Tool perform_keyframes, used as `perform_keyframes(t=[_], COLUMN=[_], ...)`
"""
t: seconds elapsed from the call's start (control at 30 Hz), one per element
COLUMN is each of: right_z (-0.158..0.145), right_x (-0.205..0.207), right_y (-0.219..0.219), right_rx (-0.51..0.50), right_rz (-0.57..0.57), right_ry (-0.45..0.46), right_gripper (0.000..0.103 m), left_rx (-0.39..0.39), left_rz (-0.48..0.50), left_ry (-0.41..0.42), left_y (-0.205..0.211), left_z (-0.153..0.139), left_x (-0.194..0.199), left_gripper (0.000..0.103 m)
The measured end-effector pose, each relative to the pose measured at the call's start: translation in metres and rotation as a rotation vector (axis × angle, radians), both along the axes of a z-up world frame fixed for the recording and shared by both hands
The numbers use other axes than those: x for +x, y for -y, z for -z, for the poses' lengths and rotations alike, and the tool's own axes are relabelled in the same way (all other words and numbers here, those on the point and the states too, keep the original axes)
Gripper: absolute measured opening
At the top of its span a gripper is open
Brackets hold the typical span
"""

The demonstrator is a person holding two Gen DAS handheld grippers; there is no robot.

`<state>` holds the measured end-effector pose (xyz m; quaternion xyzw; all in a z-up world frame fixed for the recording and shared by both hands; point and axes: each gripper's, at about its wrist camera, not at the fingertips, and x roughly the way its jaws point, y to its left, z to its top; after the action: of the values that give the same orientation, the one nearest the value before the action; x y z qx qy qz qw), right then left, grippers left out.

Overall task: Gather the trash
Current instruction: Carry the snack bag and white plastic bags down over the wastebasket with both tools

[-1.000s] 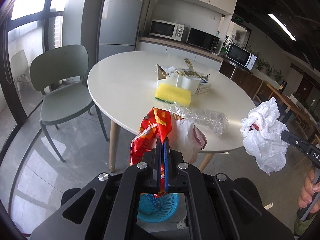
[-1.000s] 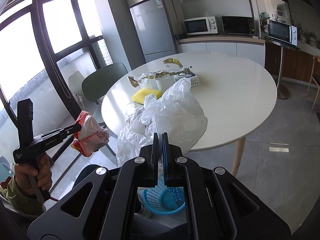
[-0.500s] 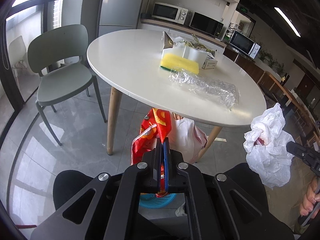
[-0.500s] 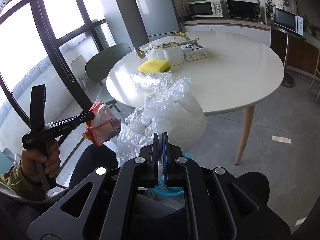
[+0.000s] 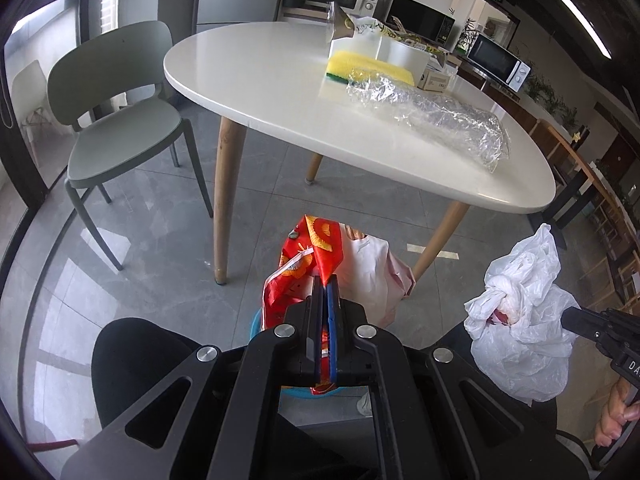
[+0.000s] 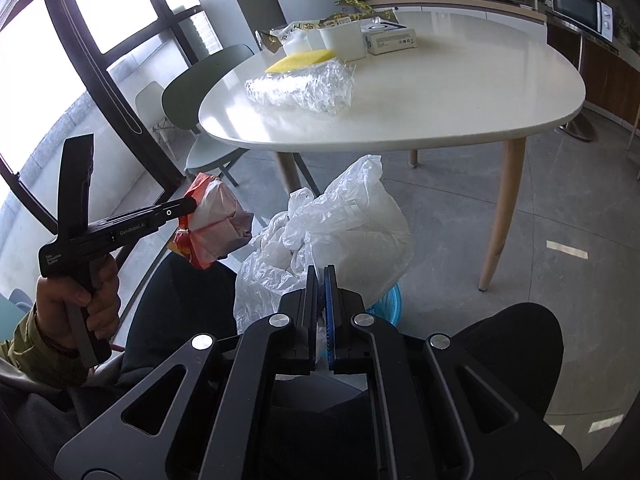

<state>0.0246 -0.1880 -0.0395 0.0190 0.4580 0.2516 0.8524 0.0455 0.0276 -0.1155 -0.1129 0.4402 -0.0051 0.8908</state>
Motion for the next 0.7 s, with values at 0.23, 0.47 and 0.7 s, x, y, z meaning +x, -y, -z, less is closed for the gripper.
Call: perform_keyframes(t=[0.23,0.47,0.7], right_z=[0.038,0.066,0.099], right_x=[0.014,0.03,0.047], right_y=[-0.003,-0.007,-0.012], right_rx=[-0.014,-0.029,-0.04], right_rz=[0.022,0.033,0.057], right_ry=[-0.082,-0.128,-0.18], right_gripper=[0.003,0.003,0.003], left_rx=[0.003,0.009,0.005], left_rz=[-0.004,-0.008,-0.022], left_ry=[-0.071,-0.118,-0.166], left_y=[0.0,0.002,-0.002], left_z=[0.031,0.054,0.078], left_x=[0.009,0.018,0.029], left_gripper=[0.001,0.001,0.001])
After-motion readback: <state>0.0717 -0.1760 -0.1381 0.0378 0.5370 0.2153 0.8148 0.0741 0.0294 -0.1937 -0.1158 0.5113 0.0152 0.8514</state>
